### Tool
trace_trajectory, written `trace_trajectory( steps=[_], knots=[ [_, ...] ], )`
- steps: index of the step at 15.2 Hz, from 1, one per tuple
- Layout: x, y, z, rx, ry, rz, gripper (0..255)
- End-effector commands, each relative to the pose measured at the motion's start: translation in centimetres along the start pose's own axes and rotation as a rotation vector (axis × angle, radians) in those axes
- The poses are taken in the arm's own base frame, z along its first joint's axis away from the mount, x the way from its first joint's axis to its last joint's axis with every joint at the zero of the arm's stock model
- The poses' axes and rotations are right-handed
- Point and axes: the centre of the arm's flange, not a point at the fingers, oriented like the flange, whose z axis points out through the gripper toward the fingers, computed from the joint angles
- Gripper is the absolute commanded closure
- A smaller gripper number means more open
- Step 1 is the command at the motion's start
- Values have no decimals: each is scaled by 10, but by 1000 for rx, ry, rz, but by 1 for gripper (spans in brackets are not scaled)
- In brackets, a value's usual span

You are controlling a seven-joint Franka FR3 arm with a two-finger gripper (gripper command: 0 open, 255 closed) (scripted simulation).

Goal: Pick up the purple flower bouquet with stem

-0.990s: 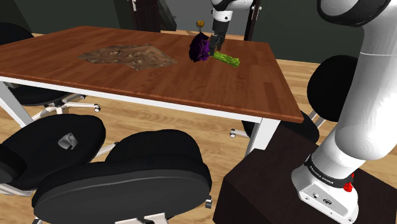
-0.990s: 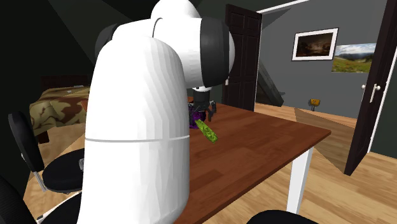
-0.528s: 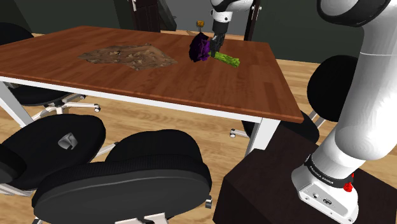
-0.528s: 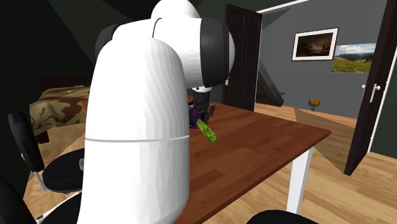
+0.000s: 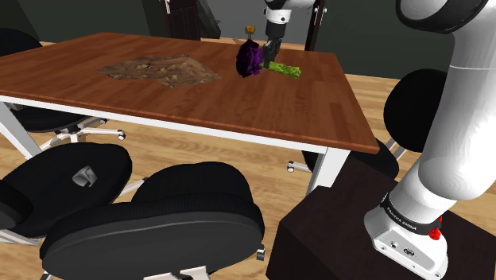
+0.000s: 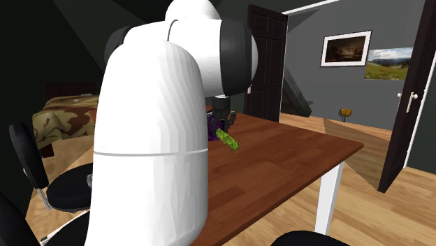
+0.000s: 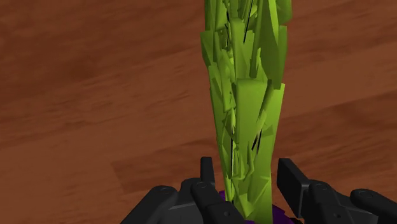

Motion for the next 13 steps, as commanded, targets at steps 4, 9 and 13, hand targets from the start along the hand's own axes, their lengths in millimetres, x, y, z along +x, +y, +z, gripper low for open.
trace_trajectory(
  steps=[4, 9, 13],
  knots=[
    [2, 0, -27, -1, 1, 0, 255],
    [5, 0, -53, -1, 1, 0, 255],
    [6, 0, -65, -1, 1, 0, 255]
  ],
)
